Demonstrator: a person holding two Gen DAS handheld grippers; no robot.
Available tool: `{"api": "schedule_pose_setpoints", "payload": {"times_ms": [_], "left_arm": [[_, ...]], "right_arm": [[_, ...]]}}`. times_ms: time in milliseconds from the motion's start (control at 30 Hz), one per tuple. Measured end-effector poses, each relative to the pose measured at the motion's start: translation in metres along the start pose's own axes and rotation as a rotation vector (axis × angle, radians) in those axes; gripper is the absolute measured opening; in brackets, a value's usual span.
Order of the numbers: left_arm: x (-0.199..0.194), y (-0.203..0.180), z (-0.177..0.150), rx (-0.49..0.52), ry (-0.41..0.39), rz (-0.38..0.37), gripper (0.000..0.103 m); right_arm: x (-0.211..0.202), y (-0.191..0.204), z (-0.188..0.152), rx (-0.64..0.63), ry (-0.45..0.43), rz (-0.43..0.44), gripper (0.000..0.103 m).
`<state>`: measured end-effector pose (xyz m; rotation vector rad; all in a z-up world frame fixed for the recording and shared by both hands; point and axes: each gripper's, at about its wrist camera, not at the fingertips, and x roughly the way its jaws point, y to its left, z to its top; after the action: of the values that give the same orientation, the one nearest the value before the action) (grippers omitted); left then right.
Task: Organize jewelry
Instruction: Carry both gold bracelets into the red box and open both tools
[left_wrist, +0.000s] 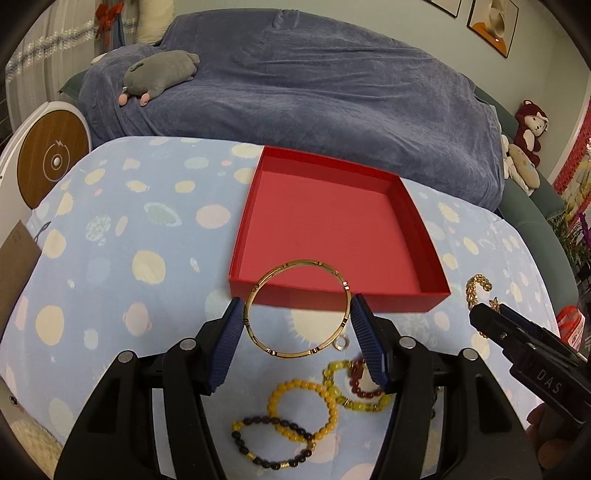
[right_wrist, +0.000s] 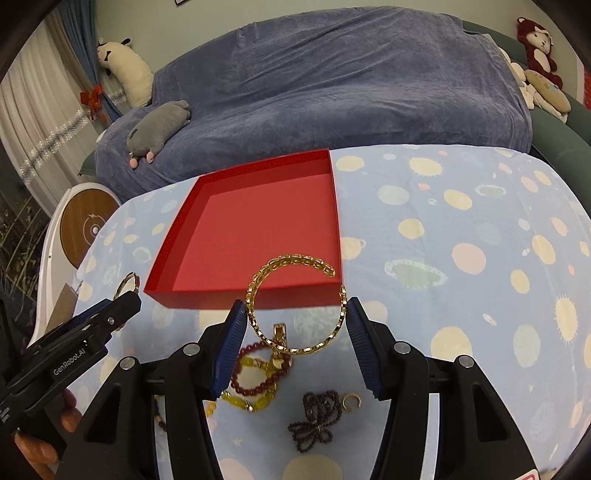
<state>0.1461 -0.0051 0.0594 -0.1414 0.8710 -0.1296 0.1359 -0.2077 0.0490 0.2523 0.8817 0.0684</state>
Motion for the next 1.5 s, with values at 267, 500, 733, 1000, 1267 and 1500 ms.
{"api": "schedule_pose_setpoints", "payload": {"times_ms": [267,500,733,1000,1267,1500], "left_arm": [[0.051,-0.005,0.070,0.009,-0.013,-0.009,0.056],[0.115,-0.010,0.117,0.058,0.009,0.022,0.056],[0.164,-0.008,0.137,0.081,0.060,0.037,0.056],[0.186,-0.005,0.139,0.083,0.092,0.064,0.056],[0.186,-0.001,0.141,0.058,0.093,0.080,0.063],[0.166,-0.004,0.139,0.072,0.074,0.082,0.068]], "right_arm": [[0.052,0.016,0.066,-0.065,0.006,0.006,0.053],[0.117,0.019,0.113,-0.062,0.052,-0.005,0.053],[0.165,0.019,0.137,-0.045,0.098,-0.018,0.053],[0.187,0.020,0.143,-0.053,0.126,-0.043,0.053],[0.183,0.022,0.145,-0.056,0.113,-0.059,0.057],[0.157,0.016,0.138,-0.034,0.081,-0.050,0.060]]}}
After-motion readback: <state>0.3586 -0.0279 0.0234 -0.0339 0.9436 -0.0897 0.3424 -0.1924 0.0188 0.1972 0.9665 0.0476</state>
